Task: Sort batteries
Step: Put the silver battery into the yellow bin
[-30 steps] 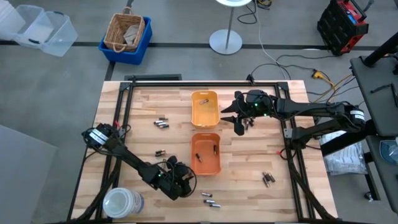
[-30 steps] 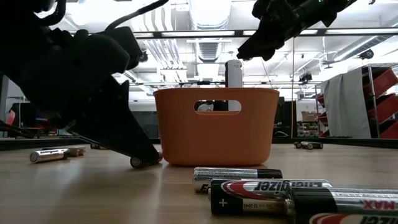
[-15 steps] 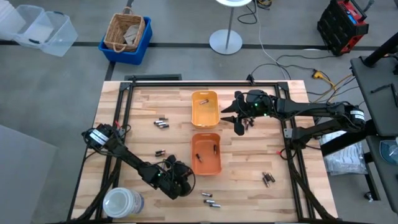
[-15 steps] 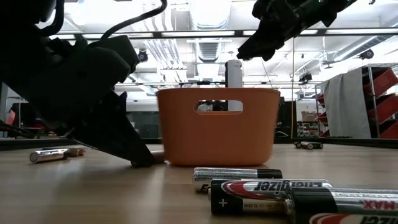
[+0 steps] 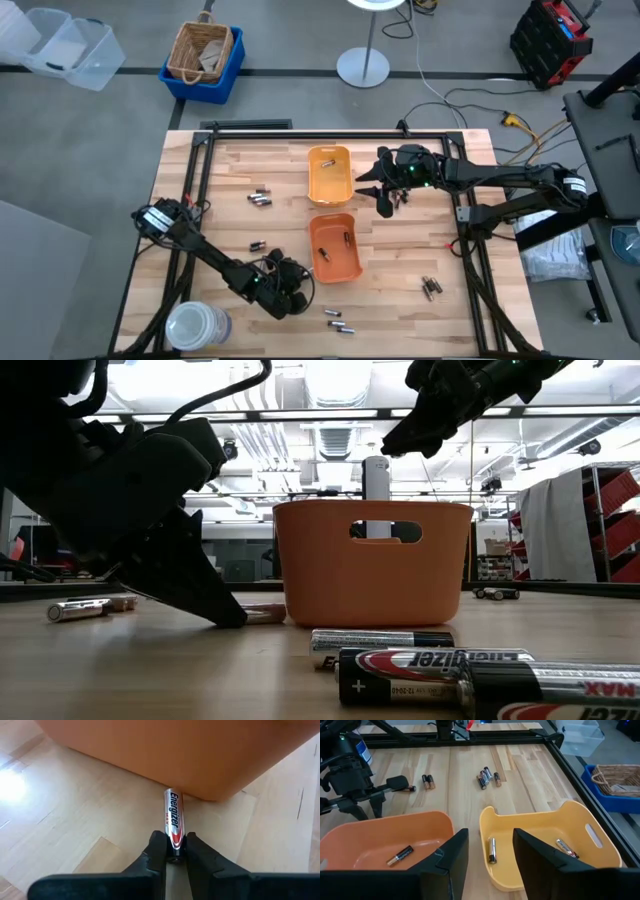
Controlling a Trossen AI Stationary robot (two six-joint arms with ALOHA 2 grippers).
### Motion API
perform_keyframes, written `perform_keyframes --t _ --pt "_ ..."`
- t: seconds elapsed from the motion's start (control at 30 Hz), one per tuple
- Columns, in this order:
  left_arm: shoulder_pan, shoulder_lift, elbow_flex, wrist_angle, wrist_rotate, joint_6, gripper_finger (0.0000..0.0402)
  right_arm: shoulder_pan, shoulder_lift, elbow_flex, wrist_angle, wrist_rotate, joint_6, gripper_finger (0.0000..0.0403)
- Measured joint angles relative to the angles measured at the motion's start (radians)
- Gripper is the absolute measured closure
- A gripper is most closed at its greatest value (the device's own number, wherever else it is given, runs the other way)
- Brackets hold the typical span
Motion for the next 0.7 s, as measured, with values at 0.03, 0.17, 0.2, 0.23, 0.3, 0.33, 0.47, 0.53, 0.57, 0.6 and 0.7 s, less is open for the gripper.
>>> perform_keyframes --t 0.03,0.17,0.2,0.23,0.3,0.33,0.47,0.53,0.57,0.6,0.7 --pt "0.000 -0.007 0.000 -0.014 0.002 0.000 0.0375 0.000 0.000 -0.001 0.000 0.000 0.000 0.0255" --pt "-0.001 -0.054 -0.004 -0.121 0.006 -0.003 0.0375 0.000 0.000 -0.006 -0.002 0.000 -0.001 0.0259" --pt "-0.001 -0.068 -0.005 -0.156 0.006 -0.004 0.0375 0.000 0.000 -0.006 -0.001 0.000 -0.001 0.0261" --pt "-0.001 -0.082 -0.006 -0.188 0.006 -0.009 0.0375 0.000 0.000 -0.006 -0.002 0.000 -0.001 0.0264" --pt "-0.001 -0.116 -0.006 -0.248 0.000 -0.024 0.0375 0.000 0.000 -0.006 -0.008 0.000 -0.001 0.0271" --pt "-0.001 -0.132 -0.006 -0.269 -0.007 -0.025 0.0375 0.000 0.000 -0.007 -0.009 0.000 -0.002 0.0274" --pt "-0.001 -0.204 -0.005 -0.317 -0.063 0.008 0.0375 0.000 0.000 -0.007 -0.012 0.000 -0.011 0.0293" --pt "-0.001 -0.248 -0.004 -0.322 -0.098 0.055 0.0375 0.000 0.000 -0.007 -0.013 0.000 -0.020 0.0304" --pt "-0.001 -0.268 -0.004 -0.330 -0.114 0.078 0.0375 0.000 0.000 -0.007 -0.012 0.000 -0.024 0.0311" --pt "-0.001 -0.287 -0.004 -0.338 -0.130 0.099 0.0375 0.000 0.000 -0.007 -0.012 0.000 -0.026 0.0317" --pt "0.000 -0.346 -0.004 -0.364 -0.189 0.165 0.0375 0.000 0.000 -0.007 -0.006 0.000 -0.038 0.0335"
